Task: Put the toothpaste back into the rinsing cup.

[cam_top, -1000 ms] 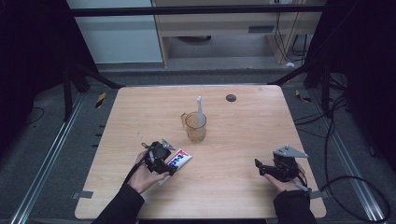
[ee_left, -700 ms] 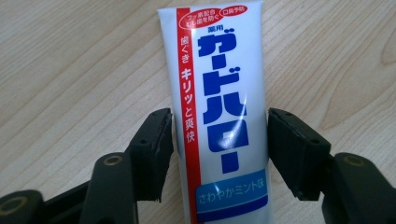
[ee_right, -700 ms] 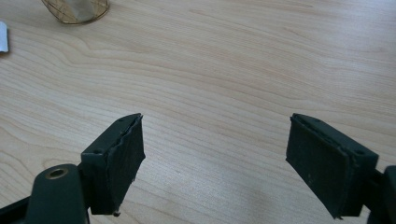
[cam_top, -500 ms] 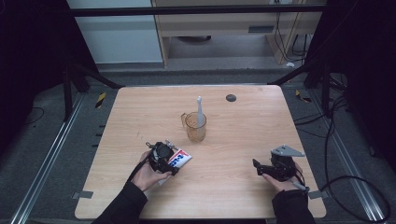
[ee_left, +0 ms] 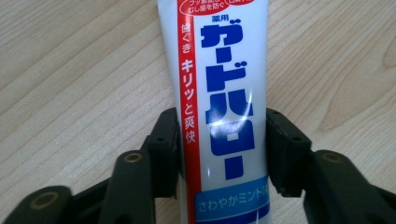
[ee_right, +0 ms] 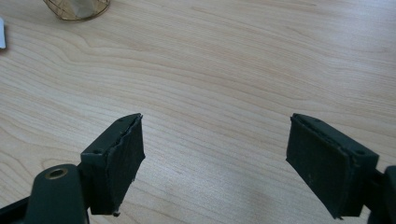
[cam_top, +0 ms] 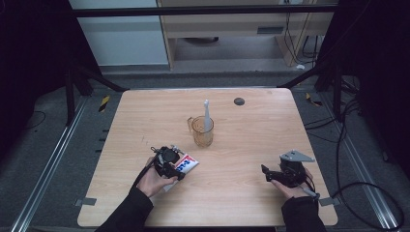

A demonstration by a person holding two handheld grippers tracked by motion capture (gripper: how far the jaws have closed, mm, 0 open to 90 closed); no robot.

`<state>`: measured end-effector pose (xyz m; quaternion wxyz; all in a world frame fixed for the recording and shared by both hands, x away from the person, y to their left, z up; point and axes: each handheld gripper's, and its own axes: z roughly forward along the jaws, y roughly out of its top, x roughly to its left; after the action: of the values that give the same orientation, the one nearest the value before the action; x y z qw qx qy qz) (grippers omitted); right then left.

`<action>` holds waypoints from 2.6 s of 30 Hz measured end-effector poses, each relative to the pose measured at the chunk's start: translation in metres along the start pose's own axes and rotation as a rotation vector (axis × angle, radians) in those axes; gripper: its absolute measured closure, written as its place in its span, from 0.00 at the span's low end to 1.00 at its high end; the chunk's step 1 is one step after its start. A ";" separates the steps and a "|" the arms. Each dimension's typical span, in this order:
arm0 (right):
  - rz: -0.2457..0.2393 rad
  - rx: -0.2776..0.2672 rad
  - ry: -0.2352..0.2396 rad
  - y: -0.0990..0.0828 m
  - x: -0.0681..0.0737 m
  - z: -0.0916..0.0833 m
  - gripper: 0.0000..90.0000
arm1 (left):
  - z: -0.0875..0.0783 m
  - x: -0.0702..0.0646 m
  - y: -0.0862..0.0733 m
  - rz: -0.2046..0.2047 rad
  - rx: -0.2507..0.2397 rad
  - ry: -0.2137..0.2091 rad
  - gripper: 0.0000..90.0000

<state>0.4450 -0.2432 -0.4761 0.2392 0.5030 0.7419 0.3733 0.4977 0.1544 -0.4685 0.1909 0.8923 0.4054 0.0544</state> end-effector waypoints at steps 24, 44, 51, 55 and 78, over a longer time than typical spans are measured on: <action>0.007 0.002 -0.017 -0.003 -0.002 0.000 0.20 | -0.061 0.023 -0.013 -0.119 -0.282 0.096 0.73; 0.010 -0.008 -0.026 -0.003 -0.003 0.000 0.18 | -0.097 0.036 0.018 -0.212 -0.588 0.198 0.74; 0.020 -0.013 -0.022 -0.003 -0.003 0.000 0.17 | -0.092 0.035 0.029 -0.223 -0.636 0.214 0.74; 0.029 -0.015 -0.023 -0.003 -0.003 0.001 0.16 | -0.092 0.036 0.039 -0.239 -0.688 0.217 0.74; 0.035 -0.023 -0.043 -0.005 -0.005 0.003 0.14 | -0.079 0.029 0.093 -0.256 -0.846 0.211 0.75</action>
<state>0.4465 -0.2482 -0.4819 0.2541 0.5209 0.7234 0.3751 0.5623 0.1436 -0.3617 0.5016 0.6681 0.4720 0.2817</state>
